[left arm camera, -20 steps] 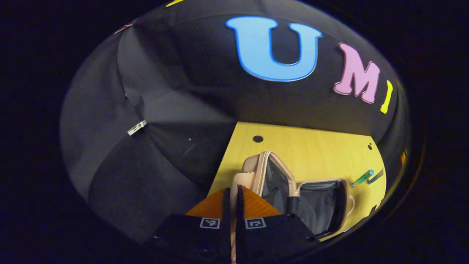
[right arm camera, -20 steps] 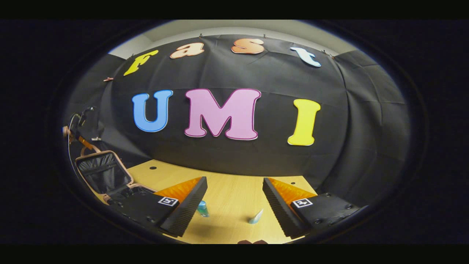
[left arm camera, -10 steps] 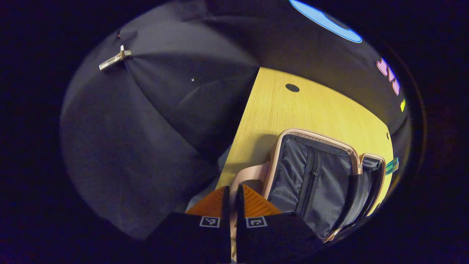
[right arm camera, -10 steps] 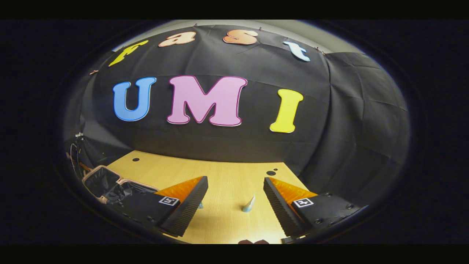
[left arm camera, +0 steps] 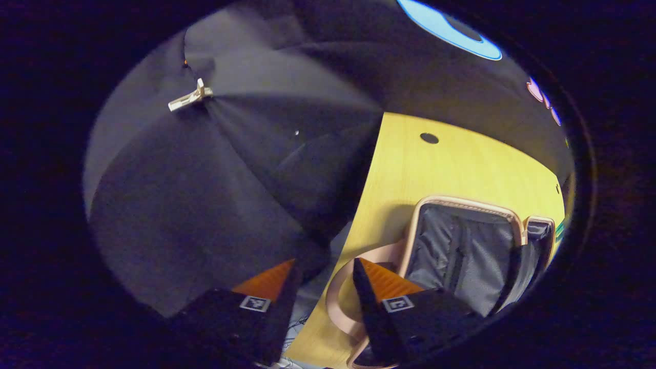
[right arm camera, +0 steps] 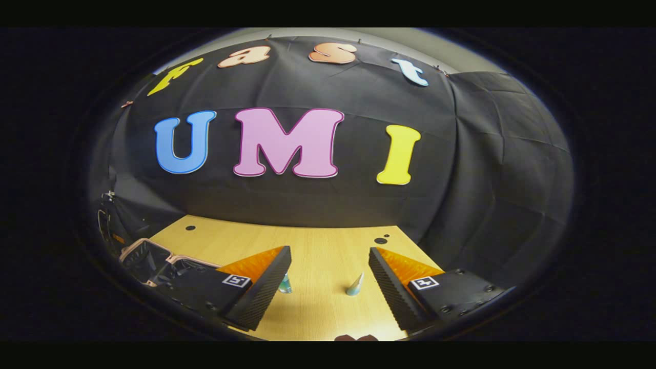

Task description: First open the suitcase, pack the skin care products into it, and then close the suitcase.

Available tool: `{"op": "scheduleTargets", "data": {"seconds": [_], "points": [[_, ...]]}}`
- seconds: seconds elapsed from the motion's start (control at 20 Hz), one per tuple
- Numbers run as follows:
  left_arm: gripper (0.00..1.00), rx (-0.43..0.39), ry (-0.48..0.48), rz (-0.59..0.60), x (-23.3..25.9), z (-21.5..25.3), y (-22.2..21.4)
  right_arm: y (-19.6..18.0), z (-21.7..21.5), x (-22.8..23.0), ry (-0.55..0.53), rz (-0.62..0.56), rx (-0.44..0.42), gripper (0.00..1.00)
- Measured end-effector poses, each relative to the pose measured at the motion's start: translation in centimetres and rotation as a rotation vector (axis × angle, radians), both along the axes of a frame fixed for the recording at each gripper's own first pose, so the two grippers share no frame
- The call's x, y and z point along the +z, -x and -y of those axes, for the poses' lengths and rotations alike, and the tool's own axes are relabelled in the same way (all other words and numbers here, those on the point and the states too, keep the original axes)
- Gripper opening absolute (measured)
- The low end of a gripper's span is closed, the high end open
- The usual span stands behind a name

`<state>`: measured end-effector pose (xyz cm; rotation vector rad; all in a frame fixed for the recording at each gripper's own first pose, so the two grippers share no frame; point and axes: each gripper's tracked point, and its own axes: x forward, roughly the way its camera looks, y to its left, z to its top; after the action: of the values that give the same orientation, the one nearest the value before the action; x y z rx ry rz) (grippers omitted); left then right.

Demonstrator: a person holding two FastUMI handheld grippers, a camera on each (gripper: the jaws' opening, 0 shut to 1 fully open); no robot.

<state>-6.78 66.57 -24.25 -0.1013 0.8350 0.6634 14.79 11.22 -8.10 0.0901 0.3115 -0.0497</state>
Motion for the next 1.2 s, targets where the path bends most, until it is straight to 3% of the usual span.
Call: {"op": "scheduleTargets", "data": {"seconds": [0.05,0.1,0.25,0.5,0.55,0.65,0.9,1.2], "points": [[0.97,-0.034,-0.055,0.046,2.2,1.3,-0.9,0.1,0.1,0.0,0.006,0.006,0.000,0.96],[1.00,-0.079,-0.094,0.094,4.6,2.8,-2.4,0.2,0.3,0.1,0.012,0.010,0.002,0.96],[0.98,-0.207,-0.177,0.252,12.0,10.3,-6.3,0.4,0.7,0.4,0.015,0.027,0.012,0.96],[0.98,-0.376,-0.137,0.486,22.3,28.6,-11.7,0.6,1.8,0.2,-0.014,0.045,0.037,0.96],[0.98,-0.409,-0.137,0.518,23.6,32.0,-12.8,0.6,2.2,0.2,-0.020,0.055,0.039,1.00],[0.98,-0.488,-0.136,0.563,25.0,39.2,-15.5,0.4,2.8,-0.1,-0.011,0.051,0.054,0.96],[0.98,-0.688,-0.128,0.587,23.8,52.2,-19.1,-0.2,2.9,0.1,0.036,0.083,0.134,0.96],[0.98,-0.778,-0.065,0.476,14.7,60.0,-21.8,-1.2,2.8,-0.1,0.029,0.093,0.208,0.96]]}}
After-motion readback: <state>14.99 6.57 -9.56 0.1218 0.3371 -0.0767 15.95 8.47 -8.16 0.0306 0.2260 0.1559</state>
